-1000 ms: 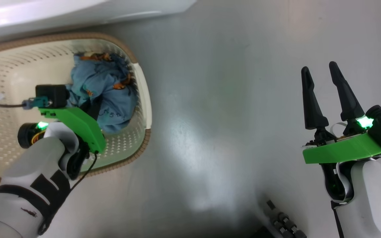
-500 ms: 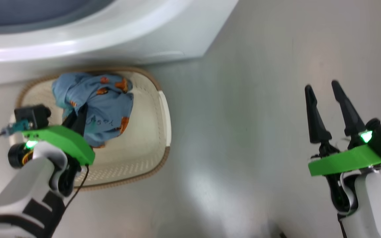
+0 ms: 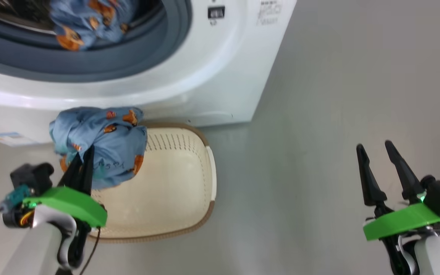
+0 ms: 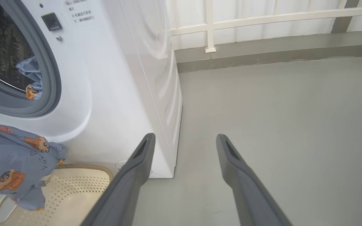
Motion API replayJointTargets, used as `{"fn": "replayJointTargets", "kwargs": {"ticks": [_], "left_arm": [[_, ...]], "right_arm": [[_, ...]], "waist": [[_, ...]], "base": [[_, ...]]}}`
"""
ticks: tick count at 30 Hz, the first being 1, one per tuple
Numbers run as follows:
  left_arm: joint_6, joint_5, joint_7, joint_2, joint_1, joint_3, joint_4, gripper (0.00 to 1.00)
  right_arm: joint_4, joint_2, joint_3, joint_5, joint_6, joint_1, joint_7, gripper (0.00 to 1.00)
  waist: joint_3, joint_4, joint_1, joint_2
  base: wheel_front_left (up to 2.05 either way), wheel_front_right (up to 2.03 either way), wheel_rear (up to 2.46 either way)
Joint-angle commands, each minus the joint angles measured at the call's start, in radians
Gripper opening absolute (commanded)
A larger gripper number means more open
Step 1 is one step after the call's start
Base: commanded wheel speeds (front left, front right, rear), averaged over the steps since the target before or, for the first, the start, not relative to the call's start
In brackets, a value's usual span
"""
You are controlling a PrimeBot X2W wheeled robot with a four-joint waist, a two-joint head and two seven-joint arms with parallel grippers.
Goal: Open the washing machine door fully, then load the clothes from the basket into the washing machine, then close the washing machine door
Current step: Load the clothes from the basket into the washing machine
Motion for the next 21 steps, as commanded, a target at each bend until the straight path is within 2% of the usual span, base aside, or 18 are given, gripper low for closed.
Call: {"fn": "replayJointTargets", "kwargs": {"ticks": [1, 9, 21], "left_arm": [[-0.001, 0.045, -0.007, 0.023, 0.041, 0.072, -0.059, 0.00], [-0.001, 0.185, -0.007, -0.028, 0.221, 0.229, -0.260, 0.00], [-0.001, 0.285, -0.007, -0.123, 0.489, 0.383, -0.516, 0.00]], "right_arm": [[-0.017, -0.013, 0.016, 0.004, 0.003, 0.035, -0.005, 1.00], [-0.013, -0.024, 0.009, 0.006, 0.003, 0.101, -0.005, 1.00], [-0.023, -0.032, -0.003, 0.014, 0.003, 0.168, -0.005, 1.00]], "waist": [[-0.094, 0.037, 0.0000, 0.0000], [-0.178, 0.052, 0.0000, 0.0000], [-0.231, 0.051, 0.0000, 0.0000]], "base": [[0.00, 0.00, 0.00], [0.00, 0.00, 0.00], [0.00, 0.00, 0.00]]}}
